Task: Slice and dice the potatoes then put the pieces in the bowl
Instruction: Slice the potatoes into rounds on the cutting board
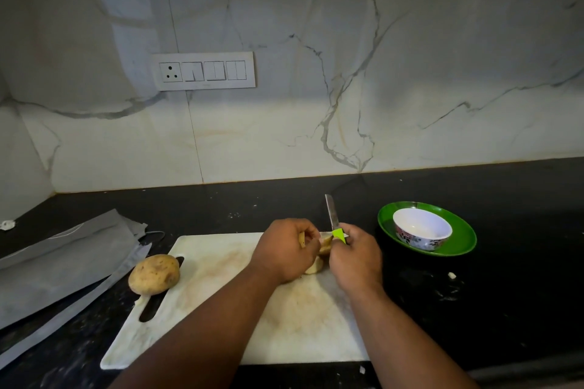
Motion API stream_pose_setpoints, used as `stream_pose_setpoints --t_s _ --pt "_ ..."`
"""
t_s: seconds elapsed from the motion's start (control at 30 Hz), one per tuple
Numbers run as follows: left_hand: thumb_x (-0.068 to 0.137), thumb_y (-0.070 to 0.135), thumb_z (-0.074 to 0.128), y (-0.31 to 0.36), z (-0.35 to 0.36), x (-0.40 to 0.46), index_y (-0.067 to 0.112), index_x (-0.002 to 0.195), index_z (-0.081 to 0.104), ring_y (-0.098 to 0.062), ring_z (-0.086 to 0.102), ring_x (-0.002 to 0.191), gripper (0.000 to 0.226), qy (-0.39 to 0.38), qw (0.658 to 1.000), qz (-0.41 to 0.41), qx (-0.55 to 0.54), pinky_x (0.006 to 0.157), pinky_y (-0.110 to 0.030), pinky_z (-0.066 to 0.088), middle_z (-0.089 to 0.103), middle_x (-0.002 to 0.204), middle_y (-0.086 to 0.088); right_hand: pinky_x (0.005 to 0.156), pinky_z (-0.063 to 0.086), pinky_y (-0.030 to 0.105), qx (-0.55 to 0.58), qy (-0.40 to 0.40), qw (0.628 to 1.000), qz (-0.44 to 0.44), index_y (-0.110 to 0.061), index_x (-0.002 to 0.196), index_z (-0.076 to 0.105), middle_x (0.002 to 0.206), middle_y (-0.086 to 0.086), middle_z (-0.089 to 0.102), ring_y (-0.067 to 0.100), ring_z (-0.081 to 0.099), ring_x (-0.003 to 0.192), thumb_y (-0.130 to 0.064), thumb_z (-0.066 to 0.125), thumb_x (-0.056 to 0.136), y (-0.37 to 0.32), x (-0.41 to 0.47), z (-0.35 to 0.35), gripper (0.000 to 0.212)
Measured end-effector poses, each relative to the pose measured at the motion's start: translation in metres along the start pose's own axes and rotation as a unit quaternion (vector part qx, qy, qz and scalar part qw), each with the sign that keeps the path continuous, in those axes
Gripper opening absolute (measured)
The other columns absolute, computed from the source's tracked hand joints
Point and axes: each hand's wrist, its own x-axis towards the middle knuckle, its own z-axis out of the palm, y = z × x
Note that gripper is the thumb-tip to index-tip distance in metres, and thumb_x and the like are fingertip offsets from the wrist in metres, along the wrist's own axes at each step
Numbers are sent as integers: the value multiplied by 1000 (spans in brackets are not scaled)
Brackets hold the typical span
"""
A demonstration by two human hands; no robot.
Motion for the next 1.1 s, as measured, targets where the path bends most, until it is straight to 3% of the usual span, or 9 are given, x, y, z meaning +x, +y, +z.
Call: stream_pose_setpoints --t_s 0.13,0.27,0.43,0.5,0.57,0.67,0.87,0.97,1.1 --pt "83 55 67 3 4 4 35 101 73 -7 62 90 28 -22 997 32 69 82 -34 56 68 93 15 71 52 30 22 1 1000 5 -25 105 74 91 -8 71 13 65 86 -10 59 83 0 0 0 31" --pt "83 43 73 8 2 7 32 93 58 -13 61 73 22 -73 997 -10 39 64 -32 51 66 82 9 78 56 36 26 3 1000 8 -26 104 75 90 -7 73 16 66 86 -11 59 80 0 0 3 33" --pt "79 31 79 7 -1 8 31 92 54 -14 57 72 29 -75 997 -6 -14 66 -34 49 63 83 8 77 56 36 35 6 999 7 -26 104 74 90 -8 72 16 67 86 -12 59 80 -1 0 3 32" --pt "76 33 83 5 -2 8 33 99 59 -7 60 78 34 -47 997 6 -59 71 -30 51 66 90 11 76 58 37 44 7 999 4 -26 102 74 86 -10 72 12 67 83 -14 61 81 -1 0 3 28" --pt "75 42 83 3 -4 7 38 115 63 1 64 96 45 -18 996 23 -87 86 -26 55 68 104 15 75 58 37 60 5 998 1 -27 99 75 83 -12 72 9 67 81 -13 63 82 -1 0 2 25" --pt "76 46 83 4 -10 5 40 132 63 0 64 111 59 16 991 52 -121 99 -24 53 71 115 13 73 57 33 77 2 997 -8 -30 95 75 83 -13 73 7 67 82 -13 65 85 1 0 1 22" --pt "79 5 89 2 -33 -7 19 120 69 -17 72 106 47 43 937 -3 -347 94 -30 58 76 107 0 77 54 32 39 -11 998 -43 -30 113 72 97 -13 71 8 66 93 -14 62 90 0 -3 2 30" --pt "79 0 87 -8 -60 -20 15 117 69 -15 74 98 45 16 938 -37 -344 89 -28 59 78 101 -1 79 53 30 5 -12 997 -79 -28 120 69 102 -12 70 12 66 97 -13 62 92 -3 -8 2 32" --pt "78 15 91 -30 -79 -42 21 115 70 -14 74 103 43 -11 957 -89 -277 96 -37 60 78 106 3 89 51 30 -104 -1 978 -183 -25 133 62 117 -4 67 18 63 107 -14 60 91 -14 -28 0 44"
